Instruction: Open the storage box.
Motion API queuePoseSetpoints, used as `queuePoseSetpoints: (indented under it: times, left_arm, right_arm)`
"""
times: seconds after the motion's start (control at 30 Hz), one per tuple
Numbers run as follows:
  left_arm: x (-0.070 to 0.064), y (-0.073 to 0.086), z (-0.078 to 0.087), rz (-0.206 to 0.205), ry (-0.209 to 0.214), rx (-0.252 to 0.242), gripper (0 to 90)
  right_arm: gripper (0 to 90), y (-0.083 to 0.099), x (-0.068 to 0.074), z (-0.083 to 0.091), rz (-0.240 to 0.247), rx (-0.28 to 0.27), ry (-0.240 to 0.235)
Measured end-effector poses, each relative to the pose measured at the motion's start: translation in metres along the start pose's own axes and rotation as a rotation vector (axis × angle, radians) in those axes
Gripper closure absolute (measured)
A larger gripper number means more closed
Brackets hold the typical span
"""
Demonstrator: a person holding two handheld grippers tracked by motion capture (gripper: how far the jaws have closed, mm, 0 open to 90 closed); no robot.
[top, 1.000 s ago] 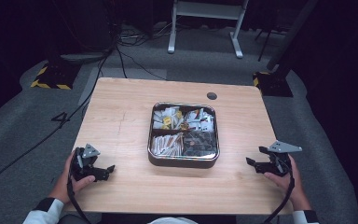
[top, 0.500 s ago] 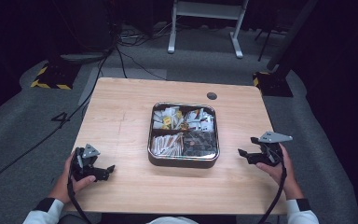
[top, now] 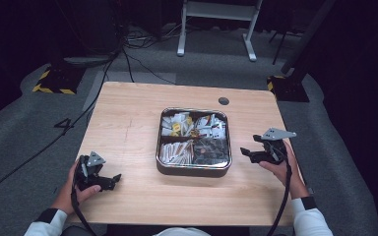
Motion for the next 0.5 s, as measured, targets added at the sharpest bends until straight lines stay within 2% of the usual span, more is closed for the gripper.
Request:
queuePoseSetpoints:
  times: [0.17,0.5]
  left_arm:
    - [0.0,0.0,0.0,0.001,-0.002,0.0,0.1]
    - [0.0,0.0,0.0,0.001,0.0,0.0,0.1]
  right_arm:
    - [24.5,-0.01,0.004,-0.011,0.029,0.005,-0.005]
    - [24.5,-0.033,0.014,-0.032,0.054,0.009,-0.051]
Point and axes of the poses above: each handheld gripper's, and its own axes: z roughly backward along the jaws, y roughly out of its underside, x roughly to its left, the point moved 6 cm from there along -z, roughly forward along the jaws, and after that the axes turned 12 degrees about -y, right-handed, at the moved point
